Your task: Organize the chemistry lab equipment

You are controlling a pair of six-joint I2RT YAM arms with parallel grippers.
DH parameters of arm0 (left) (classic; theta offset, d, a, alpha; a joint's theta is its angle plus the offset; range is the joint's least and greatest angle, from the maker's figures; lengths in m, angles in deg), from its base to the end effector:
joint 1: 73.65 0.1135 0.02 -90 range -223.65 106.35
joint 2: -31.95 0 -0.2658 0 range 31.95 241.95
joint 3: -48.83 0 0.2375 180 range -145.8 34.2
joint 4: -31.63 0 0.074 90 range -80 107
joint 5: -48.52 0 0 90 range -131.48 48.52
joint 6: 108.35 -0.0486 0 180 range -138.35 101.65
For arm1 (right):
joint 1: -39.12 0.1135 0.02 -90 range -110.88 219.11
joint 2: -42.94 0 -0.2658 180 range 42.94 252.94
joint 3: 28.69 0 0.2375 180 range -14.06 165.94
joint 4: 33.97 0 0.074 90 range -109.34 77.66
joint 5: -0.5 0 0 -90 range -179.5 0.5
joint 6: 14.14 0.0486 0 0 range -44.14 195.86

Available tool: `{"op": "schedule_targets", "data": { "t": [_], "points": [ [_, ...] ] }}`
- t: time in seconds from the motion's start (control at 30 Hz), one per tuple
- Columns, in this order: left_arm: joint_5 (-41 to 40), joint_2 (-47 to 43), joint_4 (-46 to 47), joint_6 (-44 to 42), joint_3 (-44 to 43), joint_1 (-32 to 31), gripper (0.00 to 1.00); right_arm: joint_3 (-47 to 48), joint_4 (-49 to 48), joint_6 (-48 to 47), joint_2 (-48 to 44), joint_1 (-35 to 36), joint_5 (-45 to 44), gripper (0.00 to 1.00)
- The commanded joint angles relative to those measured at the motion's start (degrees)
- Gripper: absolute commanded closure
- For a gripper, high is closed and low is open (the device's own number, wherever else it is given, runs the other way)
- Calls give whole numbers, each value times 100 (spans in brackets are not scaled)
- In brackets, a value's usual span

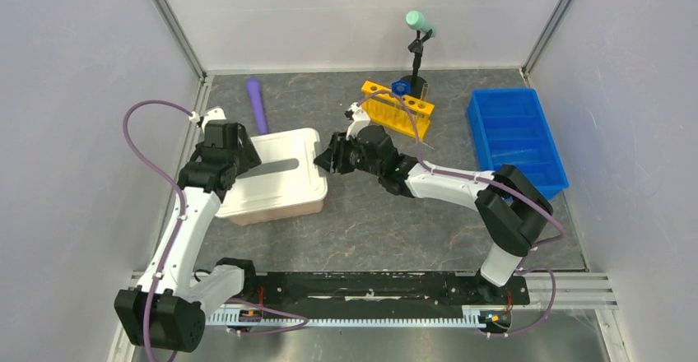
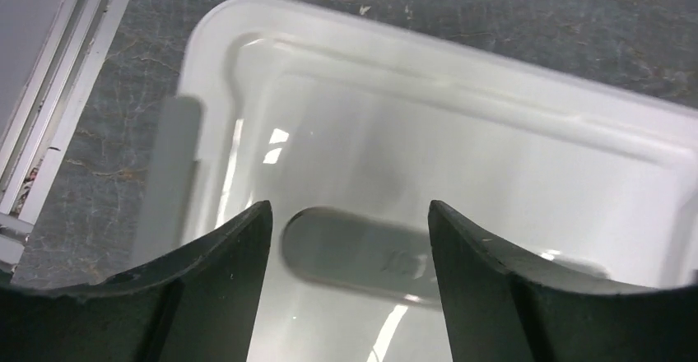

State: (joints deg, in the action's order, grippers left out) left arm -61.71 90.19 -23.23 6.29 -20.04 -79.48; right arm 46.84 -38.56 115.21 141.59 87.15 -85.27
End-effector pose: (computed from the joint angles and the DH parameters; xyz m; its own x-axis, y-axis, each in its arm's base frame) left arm 0.1999 -0.0035 0.2999 -0.5677 -0.3353 -0.7519 -0.4267 0.9009 -0.0795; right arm 0.2612 0.2957 0.2441 -0.6641 0.2072 -0.7183 -0.4748 0.6253 0.6193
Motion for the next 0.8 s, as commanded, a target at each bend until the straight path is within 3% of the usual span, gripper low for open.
{"op": "schedule_targets", "data": {
  "t": [0.0,0.37,0.77],
  "points": [
    [286,-252,115,159,-370,-26,23,-79,129,268,172,248,1015,54],
    [1103,-725,247,-72,-590,-23,22,424,-268,485,911,603,1281,56],
    [1157,-774,358,-170,-509,-24,22,858,-728,1612,1499,903,314,65]
  ]
}}
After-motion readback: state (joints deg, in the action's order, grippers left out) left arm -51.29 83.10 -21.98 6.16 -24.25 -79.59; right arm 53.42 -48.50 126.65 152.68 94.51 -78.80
